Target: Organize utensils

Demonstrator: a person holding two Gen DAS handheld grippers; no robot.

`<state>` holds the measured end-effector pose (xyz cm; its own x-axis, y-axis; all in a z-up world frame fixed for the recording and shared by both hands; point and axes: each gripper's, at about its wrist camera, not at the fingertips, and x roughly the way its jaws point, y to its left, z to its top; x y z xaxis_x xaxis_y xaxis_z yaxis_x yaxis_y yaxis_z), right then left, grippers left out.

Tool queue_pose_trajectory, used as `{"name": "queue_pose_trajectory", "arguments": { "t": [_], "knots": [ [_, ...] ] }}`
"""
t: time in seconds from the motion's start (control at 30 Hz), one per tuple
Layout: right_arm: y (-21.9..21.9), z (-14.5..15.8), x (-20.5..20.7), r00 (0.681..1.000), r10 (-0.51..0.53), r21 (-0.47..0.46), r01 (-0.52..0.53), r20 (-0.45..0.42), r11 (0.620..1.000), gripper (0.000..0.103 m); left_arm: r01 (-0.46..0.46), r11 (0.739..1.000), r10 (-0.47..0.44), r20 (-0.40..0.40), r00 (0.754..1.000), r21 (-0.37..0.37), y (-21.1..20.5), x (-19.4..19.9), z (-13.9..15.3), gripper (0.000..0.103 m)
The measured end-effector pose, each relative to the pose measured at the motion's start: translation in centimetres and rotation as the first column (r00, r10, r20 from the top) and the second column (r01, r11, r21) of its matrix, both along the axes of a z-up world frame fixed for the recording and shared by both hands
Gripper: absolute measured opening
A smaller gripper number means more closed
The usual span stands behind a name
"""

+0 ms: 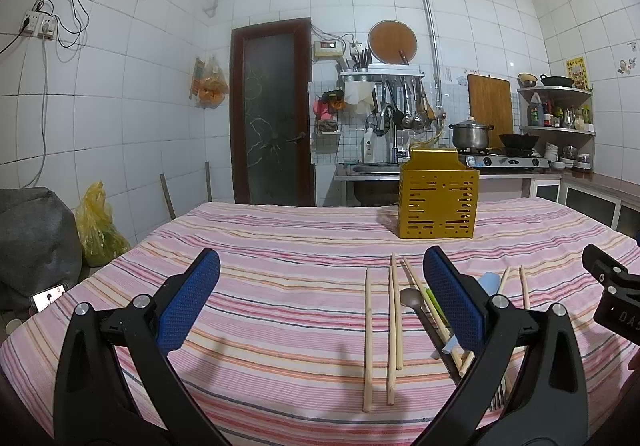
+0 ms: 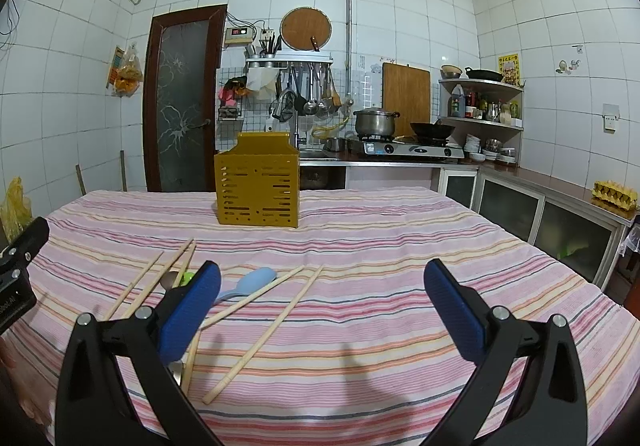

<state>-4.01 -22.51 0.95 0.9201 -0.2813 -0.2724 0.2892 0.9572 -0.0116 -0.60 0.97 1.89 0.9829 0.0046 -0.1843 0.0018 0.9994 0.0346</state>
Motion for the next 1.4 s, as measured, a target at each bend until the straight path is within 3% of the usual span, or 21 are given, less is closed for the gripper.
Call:
{"name": "queue_pose_trajectory", "arguments": {
  "t": [1.4],
  "knots": [
    [-0.70, -0.19, -0.07, 1.000, -0.012, -0.004, 0.012, 0.000, 1.000, 0.099, 0.000, 1.000, 0.000, 0.004, 1.000, 0.004, -0.14, -0.21, -0.01, 0.098]
  ]
}}
